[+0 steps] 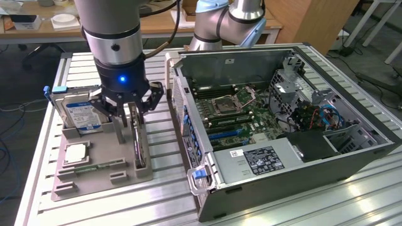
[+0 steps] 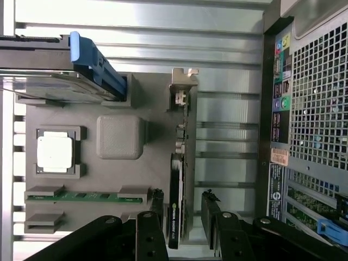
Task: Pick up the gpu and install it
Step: 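Pick up the gpu and move the gpu toward the slot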
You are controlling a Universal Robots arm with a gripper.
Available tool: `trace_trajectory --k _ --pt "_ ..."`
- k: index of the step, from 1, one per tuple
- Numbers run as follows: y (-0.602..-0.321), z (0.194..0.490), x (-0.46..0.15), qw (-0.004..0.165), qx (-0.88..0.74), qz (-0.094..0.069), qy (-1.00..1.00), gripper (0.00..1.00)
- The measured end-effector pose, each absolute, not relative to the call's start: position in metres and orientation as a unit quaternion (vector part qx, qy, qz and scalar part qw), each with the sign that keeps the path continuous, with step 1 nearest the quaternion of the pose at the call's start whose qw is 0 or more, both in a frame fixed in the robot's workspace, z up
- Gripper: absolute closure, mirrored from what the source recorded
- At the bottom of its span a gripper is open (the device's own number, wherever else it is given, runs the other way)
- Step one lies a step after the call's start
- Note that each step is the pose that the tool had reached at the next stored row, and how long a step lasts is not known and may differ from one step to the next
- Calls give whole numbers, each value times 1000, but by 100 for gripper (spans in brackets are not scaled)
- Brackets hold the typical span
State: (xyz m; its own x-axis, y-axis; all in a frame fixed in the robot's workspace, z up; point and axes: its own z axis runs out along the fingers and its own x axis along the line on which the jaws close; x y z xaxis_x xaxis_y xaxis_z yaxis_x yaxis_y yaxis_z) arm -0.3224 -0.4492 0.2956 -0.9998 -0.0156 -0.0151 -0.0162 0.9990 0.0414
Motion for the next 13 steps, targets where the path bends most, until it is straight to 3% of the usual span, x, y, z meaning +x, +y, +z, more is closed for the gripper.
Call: trace_trajectory --k 11,13 --pt "-451 286 -322 5 -8 21 1000 57" --pt "-451 285 -322 4 -8 21 1000 46"
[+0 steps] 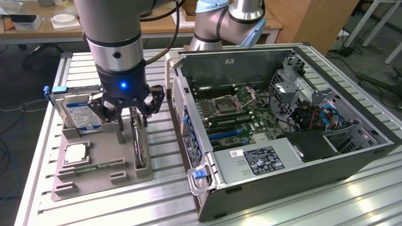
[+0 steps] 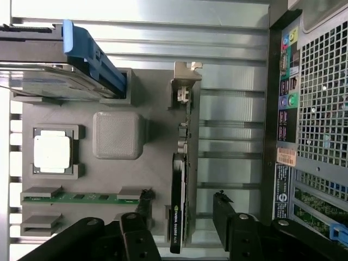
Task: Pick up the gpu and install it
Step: 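Pick up the gpu and move the gpu toward the slot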
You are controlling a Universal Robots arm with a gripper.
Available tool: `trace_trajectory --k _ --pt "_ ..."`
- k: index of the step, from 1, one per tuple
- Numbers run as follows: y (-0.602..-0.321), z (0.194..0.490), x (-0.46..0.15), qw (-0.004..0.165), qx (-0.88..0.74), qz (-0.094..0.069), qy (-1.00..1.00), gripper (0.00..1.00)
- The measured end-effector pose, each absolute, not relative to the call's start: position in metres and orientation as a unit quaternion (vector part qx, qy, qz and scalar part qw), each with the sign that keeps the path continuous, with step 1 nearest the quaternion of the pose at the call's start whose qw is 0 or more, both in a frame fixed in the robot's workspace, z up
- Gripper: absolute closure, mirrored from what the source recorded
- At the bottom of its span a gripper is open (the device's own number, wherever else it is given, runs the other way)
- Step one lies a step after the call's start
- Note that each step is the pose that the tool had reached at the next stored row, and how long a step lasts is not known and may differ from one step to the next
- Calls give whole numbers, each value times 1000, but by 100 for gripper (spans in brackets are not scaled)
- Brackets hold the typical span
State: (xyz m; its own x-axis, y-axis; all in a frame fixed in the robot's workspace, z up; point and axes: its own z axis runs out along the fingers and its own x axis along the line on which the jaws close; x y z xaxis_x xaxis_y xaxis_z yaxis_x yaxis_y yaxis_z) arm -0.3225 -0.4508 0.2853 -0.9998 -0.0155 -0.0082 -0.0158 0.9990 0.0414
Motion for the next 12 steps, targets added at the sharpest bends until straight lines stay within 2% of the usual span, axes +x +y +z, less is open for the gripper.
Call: trace_trajectory --k 1,2,12 --pt "-451 285 -322 3 -8 21 1000 46" --pt "-451 284 -322 3 -8 21 1000 40" --pt "-451 274 -322 -1 -15 21 1000 40"
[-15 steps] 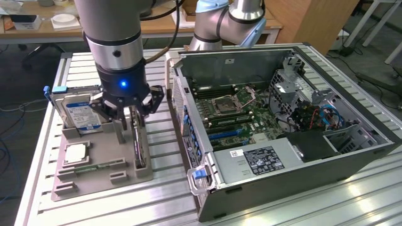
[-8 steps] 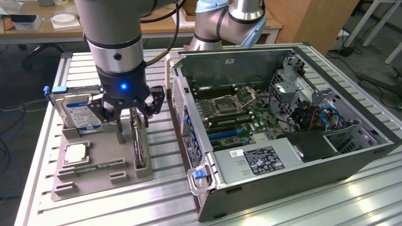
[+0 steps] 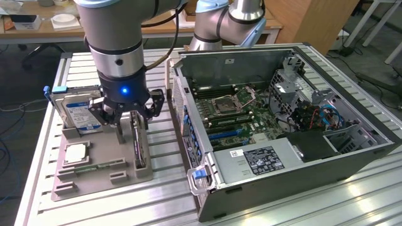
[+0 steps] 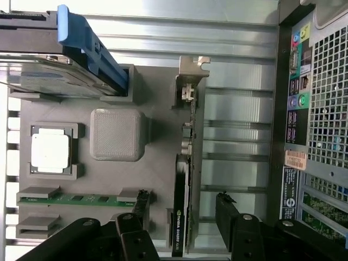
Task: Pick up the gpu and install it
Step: 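Pick up the gpu and move the gpu toward the slot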
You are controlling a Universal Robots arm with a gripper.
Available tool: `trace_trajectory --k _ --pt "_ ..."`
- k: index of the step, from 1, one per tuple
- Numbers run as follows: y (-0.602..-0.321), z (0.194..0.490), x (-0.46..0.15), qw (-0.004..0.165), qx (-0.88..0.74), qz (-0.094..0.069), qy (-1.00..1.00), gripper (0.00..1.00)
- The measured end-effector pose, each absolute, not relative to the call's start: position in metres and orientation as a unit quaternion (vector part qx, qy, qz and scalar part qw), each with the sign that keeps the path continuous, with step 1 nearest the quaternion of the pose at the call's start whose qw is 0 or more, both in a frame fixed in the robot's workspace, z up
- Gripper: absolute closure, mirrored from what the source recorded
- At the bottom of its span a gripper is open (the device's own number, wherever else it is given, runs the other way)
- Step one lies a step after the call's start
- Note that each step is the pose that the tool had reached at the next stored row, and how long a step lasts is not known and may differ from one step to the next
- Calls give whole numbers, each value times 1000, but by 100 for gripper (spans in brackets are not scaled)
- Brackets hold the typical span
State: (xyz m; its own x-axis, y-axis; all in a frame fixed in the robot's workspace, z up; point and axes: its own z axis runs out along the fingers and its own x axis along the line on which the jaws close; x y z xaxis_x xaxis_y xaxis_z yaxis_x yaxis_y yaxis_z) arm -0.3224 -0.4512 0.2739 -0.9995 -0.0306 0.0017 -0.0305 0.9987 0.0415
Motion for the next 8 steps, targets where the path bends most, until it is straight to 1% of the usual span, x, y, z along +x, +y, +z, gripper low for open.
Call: trace_trajectory --k 8 --pt "-451 268 -322 2 15 -21 -1000 40"
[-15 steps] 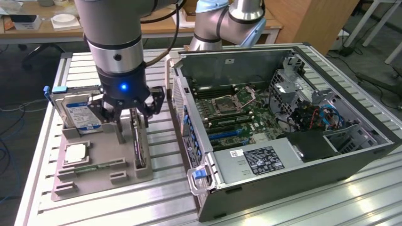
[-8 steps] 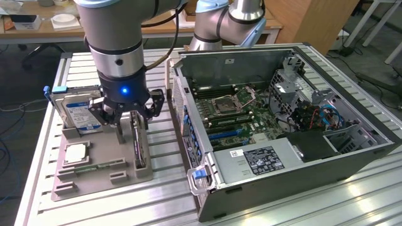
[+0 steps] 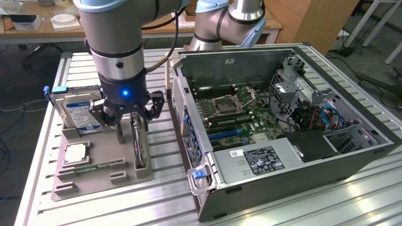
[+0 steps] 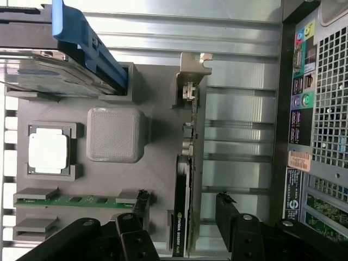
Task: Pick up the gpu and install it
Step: 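Pick up the gpu and move the gpu toward the slot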
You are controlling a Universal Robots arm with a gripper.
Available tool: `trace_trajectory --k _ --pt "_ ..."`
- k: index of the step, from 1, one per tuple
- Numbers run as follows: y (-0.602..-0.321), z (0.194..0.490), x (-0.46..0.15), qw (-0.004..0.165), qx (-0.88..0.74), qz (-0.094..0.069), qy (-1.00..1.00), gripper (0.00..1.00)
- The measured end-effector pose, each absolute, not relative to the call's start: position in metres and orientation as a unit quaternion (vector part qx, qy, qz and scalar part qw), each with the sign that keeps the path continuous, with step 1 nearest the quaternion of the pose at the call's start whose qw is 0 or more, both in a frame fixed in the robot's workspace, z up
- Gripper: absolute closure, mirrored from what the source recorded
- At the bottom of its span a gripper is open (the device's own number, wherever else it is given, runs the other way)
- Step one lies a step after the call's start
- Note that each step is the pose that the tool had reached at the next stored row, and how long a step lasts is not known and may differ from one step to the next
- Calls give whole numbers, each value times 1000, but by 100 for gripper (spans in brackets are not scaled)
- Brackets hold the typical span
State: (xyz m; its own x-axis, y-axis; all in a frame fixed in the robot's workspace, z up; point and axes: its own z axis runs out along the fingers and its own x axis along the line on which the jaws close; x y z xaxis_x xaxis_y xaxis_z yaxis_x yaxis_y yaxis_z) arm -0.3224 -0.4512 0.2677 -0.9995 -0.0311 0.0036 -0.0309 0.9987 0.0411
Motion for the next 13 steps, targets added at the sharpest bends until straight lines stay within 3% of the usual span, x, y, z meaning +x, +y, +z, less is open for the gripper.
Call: trace_trajectory --k 13 --pt "-451 247 -322 4 15 -21 -1000 40"
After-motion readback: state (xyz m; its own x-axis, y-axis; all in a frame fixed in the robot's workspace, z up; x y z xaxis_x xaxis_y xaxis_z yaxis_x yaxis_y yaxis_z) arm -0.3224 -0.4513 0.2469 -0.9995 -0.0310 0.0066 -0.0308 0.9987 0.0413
